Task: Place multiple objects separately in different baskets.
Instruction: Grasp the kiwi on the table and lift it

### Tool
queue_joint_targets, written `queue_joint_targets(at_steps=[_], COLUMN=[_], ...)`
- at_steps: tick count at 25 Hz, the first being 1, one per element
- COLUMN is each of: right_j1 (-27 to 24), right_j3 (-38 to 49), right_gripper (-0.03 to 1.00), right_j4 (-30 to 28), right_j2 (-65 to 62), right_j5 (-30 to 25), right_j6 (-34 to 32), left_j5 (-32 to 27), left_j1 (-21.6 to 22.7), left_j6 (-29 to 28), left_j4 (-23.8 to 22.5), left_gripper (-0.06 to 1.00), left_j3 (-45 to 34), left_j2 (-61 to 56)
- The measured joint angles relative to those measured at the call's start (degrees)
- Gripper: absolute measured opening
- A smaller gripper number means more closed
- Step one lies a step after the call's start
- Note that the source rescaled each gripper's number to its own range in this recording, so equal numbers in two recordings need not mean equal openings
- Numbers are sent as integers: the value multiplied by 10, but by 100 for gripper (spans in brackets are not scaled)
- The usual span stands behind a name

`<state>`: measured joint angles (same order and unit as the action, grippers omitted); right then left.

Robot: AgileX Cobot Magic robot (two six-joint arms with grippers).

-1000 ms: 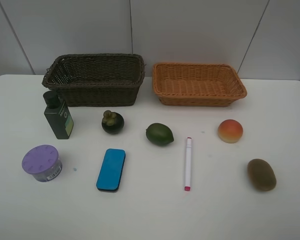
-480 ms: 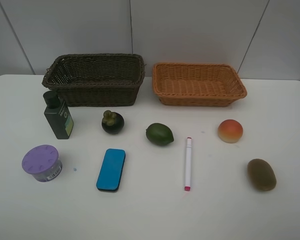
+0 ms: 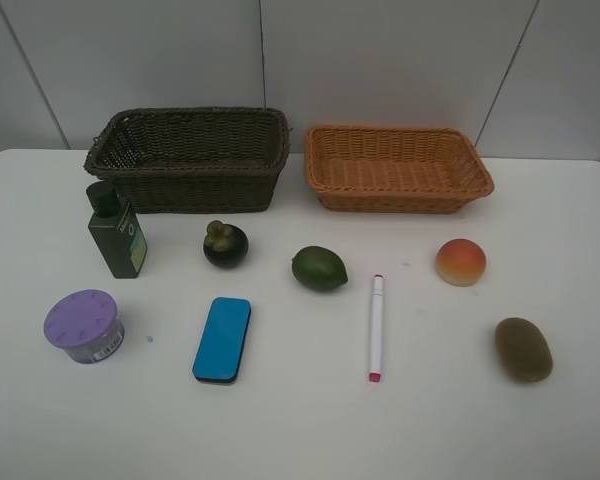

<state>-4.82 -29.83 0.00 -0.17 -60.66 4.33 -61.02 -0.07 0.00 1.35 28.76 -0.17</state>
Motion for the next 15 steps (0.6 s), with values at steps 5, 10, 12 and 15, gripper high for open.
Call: queue_joint_targets(at_steps=[5, 10, 12, 15], right_j1=[0, 0, 0, 0], right_j3=[0, 0, 0, 0], right_gripper=[99, 99, 99, 99], right_j4=[0, 0, 0, 0], right_j2=[0, 0, 0, 0], right_j5=[0, 0, 0, 0], right_j6=[0, 0, 0, 0], left_j5=[0, 0, 0, 0], left_j1=[0, 0, 0, 0], left_j6=[3, 3, 3, 3], left_j4=[0, 0, 0, 0], left_gripper=[0, 0, 0, 0], left_j3=[0, 0, 0, 0], left_j2=[0, 0, 0, 0])
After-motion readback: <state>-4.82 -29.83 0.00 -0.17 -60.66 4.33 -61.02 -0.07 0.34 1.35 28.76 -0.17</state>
